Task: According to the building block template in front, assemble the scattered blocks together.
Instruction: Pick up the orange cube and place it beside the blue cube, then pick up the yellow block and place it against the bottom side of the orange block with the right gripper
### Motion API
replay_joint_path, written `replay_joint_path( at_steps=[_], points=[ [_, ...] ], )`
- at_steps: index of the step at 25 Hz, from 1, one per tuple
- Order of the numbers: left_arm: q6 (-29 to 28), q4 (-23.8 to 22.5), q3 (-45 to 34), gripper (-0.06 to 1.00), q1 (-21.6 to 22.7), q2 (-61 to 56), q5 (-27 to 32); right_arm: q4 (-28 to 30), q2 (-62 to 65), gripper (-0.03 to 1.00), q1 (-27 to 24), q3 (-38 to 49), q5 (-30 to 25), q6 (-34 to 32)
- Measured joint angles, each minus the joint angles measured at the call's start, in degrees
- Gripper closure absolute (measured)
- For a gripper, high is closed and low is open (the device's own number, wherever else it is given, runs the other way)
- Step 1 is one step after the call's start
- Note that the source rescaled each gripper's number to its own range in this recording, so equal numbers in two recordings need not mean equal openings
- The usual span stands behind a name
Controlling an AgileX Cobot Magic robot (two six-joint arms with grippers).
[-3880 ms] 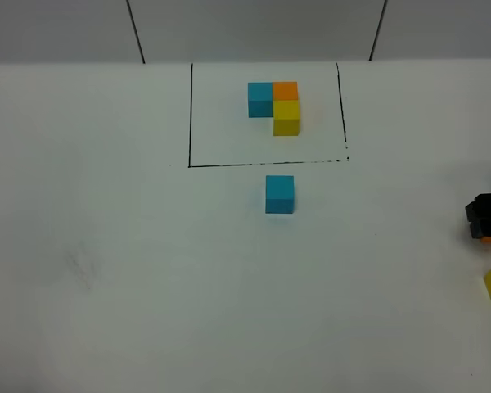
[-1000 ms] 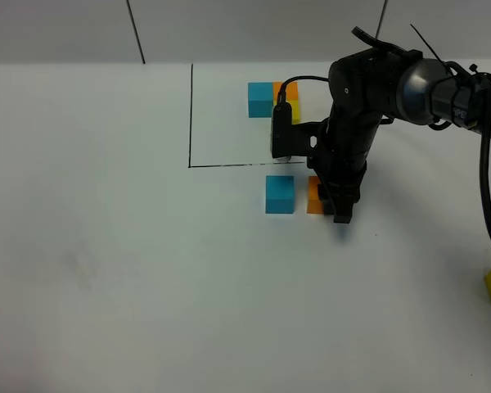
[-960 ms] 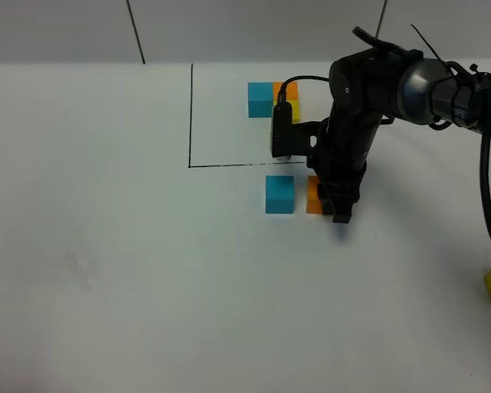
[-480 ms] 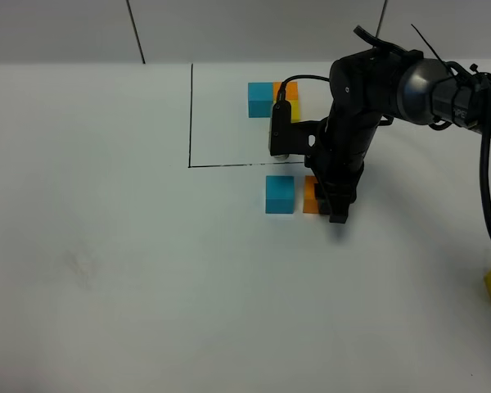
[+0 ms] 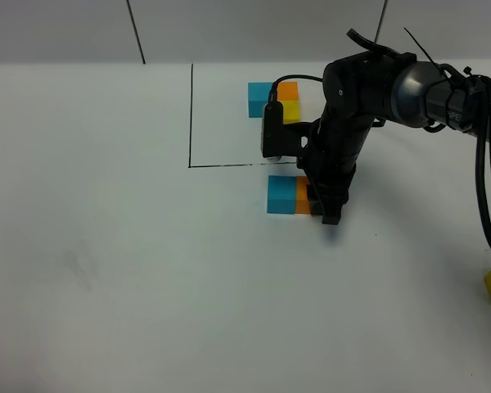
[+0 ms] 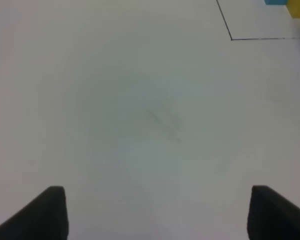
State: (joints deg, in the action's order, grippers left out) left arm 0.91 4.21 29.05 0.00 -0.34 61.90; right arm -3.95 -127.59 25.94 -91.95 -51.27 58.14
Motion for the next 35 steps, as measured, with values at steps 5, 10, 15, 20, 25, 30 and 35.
replay_joint_path(
  at_steps=[5,10,15,20,25,30,35],
  points=[
    [0.00,0.00,0.00,0.34,0.00,0.00,0.00,-0.02,0.00,0.96,0.00,0.00,0.00,0.66],
    [0.00,0.00,0.00,0.34,0.00,0.00,0.00,-0.18,-0.02,0.96,0.00,0.00,0.00,2.83],
    [0.00,0.00,0.00,0.34,0.00,0.00,0.00,-0.23,-0.02,0.96,0.00,0.00,0.00,3.38],
    [0.00,0.00,0.00,0.34,0.00,0.00,0.00,-0.28,-0.02,0.96,0.00,0.00,0.00,3.43],
    [0.00,0.00,0.00,0.34,0.00,0.00,0.00,-0.34,-0.02,0.96,0.00,0.00,0.03,4.97],
    [0.00,0.00,0.00,0.34,0.00,0.00,0.00,-0.52,-0.02,0.96,0.00,0.00,0.07,5.95],
    [0.00,0.00,0.00,0.34,0.00,0.00,0.00,-0.24,1.49,0.71,0.00,0.10,1.67,4.91]
  ],
)
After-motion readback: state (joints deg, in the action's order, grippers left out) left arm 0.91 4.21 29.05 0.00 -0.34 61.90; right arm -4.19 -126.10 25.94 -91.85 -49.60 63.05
